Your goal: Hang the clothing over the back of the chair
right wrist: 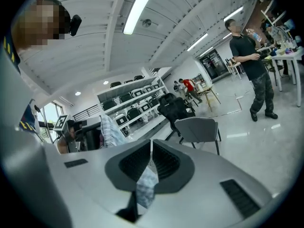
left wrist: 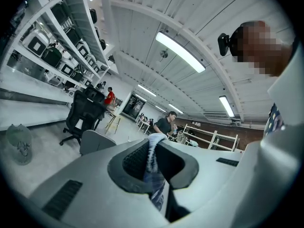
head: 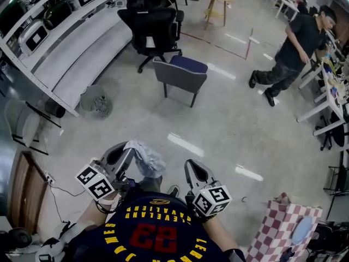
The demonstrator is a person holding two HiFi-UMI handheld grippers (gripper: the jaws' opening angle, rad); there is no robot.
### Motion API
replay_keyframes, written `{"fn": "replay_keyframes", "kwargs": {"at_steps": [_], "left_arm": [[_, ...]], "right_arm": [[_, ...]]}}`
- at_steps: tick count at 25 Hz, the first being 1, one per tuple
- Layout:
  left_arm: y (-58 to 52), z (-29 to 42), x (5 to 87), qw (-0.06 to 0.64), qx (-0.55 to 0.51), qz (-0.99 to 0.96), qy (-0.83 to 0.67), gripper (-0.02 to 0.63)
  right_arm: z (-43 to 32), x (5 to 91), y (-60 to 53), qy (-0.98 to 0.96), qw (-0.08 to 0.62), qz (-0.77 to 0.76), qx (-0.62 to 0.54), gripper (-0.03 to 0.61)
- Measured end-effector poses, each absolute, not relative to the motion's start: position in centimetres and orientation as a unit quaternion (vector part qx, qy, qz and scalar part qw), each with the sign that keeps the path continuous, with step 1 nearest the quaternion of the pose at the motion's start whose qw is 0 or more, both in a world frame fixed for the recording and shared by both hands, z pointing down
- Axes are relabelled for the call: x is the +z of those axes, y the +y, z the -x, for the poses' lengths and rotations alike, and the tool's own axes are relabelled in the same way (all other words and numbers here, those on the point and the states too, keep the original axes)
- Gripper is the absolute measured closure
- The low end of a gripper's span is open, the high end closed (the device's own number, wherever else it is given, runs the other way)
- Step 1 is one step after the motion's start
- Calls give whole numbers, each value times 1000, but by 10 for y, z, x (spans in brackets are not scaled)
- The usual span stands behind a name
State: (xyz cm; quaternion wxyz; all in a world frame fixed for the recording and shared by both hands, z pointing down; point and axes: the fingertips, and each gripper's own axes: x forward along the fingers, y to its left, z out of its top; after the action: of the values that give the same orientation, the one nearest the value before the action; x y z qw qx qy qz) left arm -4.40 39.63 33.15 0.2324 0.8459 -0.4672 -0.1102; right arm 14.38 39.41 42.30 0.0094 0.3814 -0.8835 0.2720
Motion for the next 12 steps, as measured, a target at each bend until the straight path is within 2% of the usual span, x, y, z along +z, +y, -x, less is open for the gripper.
{"fn": "replay_keyframes", "kwargs": {"at_steps": [12], "left_arm": [[259,68,340,254,-116,-877,-392,581]], "right_arm": [[-116,419,270,-852,15,-453,261,558]]}}
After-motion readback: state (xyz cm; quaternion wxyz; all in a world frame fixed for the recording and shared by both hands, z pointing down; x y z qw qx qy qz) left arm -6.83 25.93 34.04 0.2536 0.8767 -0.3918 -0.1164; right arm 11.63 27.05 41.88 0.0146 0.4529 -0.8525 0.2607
